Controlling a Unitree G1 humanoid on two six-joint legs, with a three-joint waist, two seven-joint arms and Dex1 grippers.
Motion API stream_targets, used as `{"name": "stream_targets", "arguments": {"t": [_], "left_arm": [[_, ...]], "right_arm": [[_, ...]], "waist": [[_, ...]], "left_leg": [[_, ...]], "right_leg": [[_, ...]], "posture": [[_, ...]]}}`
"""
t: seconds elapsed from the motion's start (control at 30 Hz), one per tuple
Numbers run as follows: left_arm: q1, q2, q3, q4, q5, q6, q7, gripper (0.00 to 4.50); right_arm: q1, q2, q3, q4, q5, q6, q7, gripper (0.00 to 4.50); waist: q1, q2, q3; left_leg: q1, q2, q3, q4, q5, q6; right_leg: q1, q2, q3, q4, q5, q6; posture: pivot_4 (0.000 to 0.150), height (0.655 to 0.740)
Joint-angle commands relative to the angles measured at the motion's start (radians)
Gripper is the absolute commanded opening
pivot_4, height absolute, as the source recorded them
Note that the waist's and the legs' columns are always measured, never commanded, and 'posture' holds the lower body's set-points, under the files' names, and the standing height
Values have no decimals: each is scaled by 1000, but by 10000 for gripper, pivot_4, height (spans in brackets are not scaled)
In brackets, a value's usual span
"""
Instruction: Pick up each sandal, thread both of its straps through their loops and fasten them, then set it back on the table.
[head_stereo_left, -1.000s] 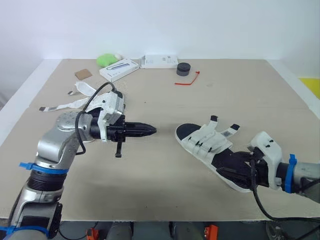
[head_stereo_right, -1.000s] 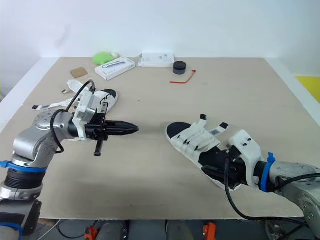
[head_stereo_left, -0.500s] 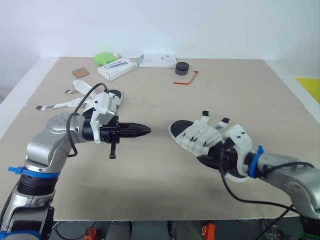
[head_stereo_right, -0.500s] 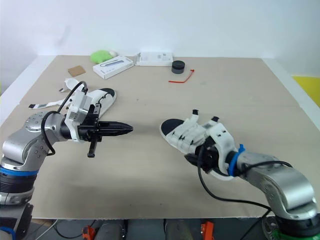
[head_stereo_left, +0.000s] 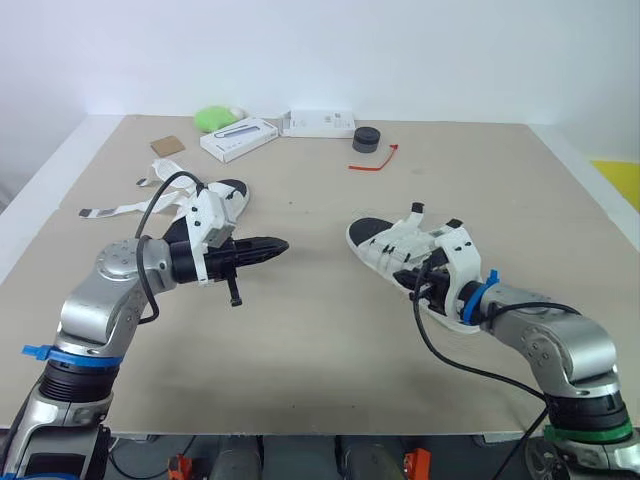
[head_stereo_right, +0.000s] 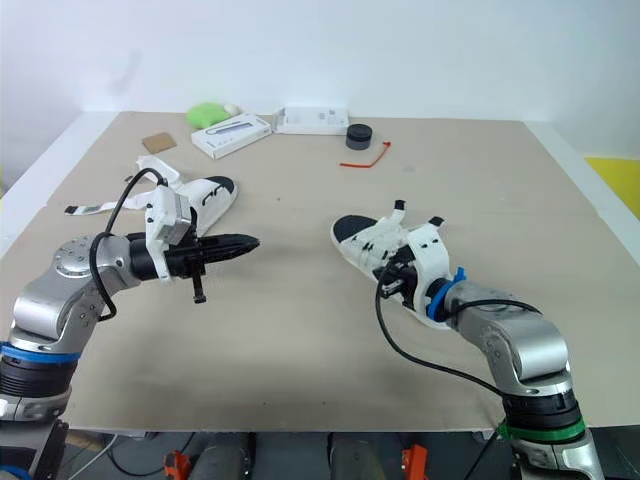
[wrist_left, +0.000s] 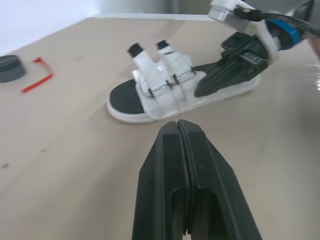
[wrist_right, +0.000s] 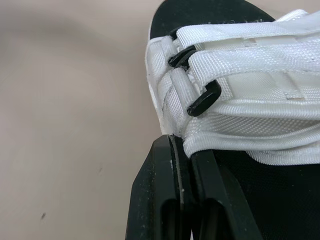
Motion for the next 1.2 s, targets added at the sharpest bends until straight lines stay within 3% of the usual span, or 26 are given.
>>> {"name": "stream_targets", "arguments": {"t": [0.03,0.3,0.43,0.47,0.57,0.63,0.67,0.87,1.07,1.2], "left_arm": [[12,-17,49,-14,17,-30,71,0],[12,-68,29,-15,48,-45,151,0],[-6,-80,19,-21,69,-38,185,0],[-7,-81,21,-24,67,-35,188,0],[-6,-83,24,-25,76,-30,210,0],[-5,-84,24,-26,79,-30,223,0],[0,-91,32,-30,82,-30,245,0],[9,-107,57,-41,71,-22,296,0],[-4,-115,69,-26,79,4,344,0],[-13,-116,88,3,123,64,448,0]], "right_arm": [[-115,-38,-152,218,-100,-76,-128,190],[-392,-38,-155,711,-266,-305,-255,190],[-496,11,-148,940,-305,-417,-265,190],[-512,15,-151,978,-308,-440,-253,7366],[-548,14,-154,1062,-307,-484,-212,18852],[-562,7,-145,1095,-318,-507,-193,29943],[-564,-8,-153,1083,-298,-498,-142,34509],[-471,-141,-119,904,-230,-319,179,34509],[-245,-300,-100,571,-191,-239,401,34509],[-100,-305,-193,229,-12,-213,534,34509]], "waist": [[3,0,1],[-11,3,2],[-30,3,2],[-31,3,2],[-31,3,2],[-31,3,2],[-31,3,2],[-28,4,2],[-26,4,2],[-31,4,2]], "left_leg": [[0,0,0,0,0,0],[-2,-2,2,-7,1,-1],[0,-1,2,-14,1,0],[0,-1,2,-14,1,0],[0,-2,1,-14,1,0],[0,-2,1,-13,2,-1],[0,-2,1,-13,2,-1],[0,-2,1,-13,2,-1],[0,-3,1,-13,2,-2],[2,-2,0,-13,2,-2]], "right_leg": [[0,0,0,0,0,0],[-5,-1,2,0,1,5],[-4,0,2,0,2,-2],[-4,0,3,0,2,-2],[-3,0,3,0,2,-2],[-3,0,3,0,2,-1],[-3,0,3,0,2,-1],[-3,0,3,0,2,0],[-2,0,3,0,-2,4],[-2,0,3,1,-2,6]], "posture": [[1500,7400],[1500,7400],[1500,7400],[1500,7400],[1500,7400],[1500,7400],[1500,7400],[1500,7400],[1500,7400],[1500,7400]]}}
